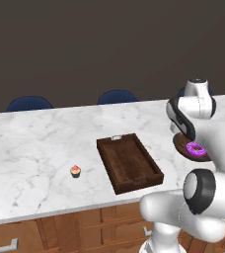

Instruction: Place the bowl with donut and the cupcake onto the tray.

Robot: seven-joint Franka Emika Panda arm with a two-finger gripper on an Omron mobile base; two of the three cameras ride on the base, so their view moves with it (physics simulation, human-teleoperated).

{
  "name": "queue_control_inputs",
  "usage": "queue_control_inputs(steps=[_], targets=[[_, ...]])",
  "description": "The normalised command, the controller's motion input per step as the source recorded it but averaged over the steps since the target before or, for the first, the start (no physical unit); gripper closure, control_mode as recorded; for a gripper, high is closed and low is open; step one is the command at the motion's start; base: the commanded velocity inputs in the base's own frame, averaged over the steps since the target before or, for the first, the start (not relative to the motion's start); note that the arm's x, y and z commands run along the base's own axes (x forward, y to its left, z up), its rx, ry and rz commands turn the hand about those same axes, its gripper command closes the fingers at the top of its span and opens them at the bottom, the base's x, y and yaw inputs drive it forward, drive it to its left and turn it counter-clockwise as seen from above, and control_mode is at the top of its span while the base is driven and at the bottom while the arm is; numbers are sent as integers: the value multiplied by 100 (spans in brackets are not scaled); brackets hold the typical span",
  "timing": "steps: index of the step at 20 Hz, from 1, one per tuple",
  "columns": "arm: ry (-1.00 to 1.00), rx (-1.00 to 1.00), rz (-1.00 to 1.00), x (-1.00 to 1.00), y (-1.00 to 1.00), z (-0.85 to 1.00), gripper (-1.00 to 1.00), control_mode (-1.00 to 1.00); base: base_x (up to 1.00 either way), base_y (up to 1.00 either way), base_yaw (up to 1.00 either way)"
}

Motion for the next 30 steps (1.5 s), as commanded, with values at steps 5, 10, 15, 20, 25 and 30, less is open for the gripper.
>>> queue_control_inputs(steps=[5, 10, 15, 20, 25, 30], targets=[[3, 0, 0, 25, 0, -41, -100, -100, 0, 0, 0], [0, 0, 0, 22, -2, -41, -100, -100, 0, 0, 0], [0, 0, 0, 20, -3, -31, -100, -100, 0, 0, 0], [0, 0, 0, 15, -8, -29, -100, -100, 0, 0, 0], [0, 0, 0, 13, -6, -29, -100, -100, 0, 0, 0], [0, 0, 0, 3, 0, -26, -100, -100, 0, 0, 0]])
